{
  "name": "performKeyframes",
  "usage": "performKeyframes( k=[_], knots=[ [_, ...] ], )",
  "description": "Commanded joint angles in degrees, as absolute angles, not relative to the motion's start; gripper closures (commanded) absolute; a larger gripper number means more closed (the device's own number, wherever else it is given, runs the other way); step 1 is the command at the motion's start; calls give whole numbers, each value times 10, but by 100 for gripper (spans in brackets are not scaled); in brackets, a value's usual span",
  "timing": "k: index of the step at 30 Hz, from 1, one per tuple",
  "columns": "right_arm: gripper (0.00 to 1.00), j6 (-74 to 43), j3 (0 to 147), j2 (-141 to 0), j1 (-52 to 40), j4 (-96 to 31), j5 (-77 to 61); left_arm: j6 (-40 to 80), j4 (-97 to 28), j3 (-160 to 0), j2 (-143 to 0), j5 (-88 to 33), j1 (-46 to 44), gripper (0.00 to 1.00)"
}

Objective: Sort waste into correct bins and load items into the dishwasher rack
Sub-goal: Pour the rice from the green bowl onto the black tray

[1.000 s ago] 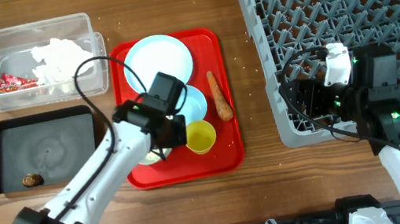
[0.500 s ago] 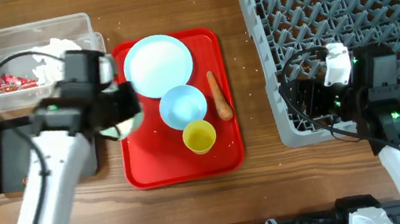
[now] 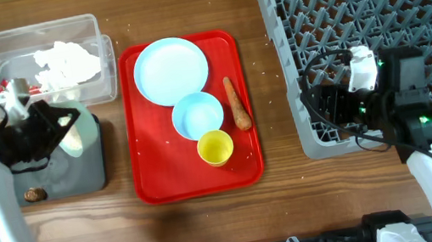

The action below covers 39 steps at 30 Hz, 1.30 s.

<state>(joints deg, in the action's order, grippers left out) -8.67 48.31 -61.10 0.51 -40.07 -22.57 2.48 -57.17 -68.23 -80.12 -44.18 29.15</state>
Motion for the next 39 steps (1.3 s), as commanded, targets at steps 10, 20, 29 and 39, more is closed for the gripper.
performKeyframes(
  k=[10, 20, 29, 39],
  knots=[
    [4, -77, 494, -647, 5, -397, -218, -144, -624, -692, -925, -681, 436, 96],
    [4, -77, 494, -647, 5, -397, -218, -163, -636, -692, -1060, -772, 473, 96],
    [4, -77, 494, -647, 5, -401, -218, -161, -712, -692, -1065, -874, 494, 96],
    [4, -77, 494, -647, 5, -407, -218, -213, -780, -692, -1065, -863, 518, 96]
  ],
)
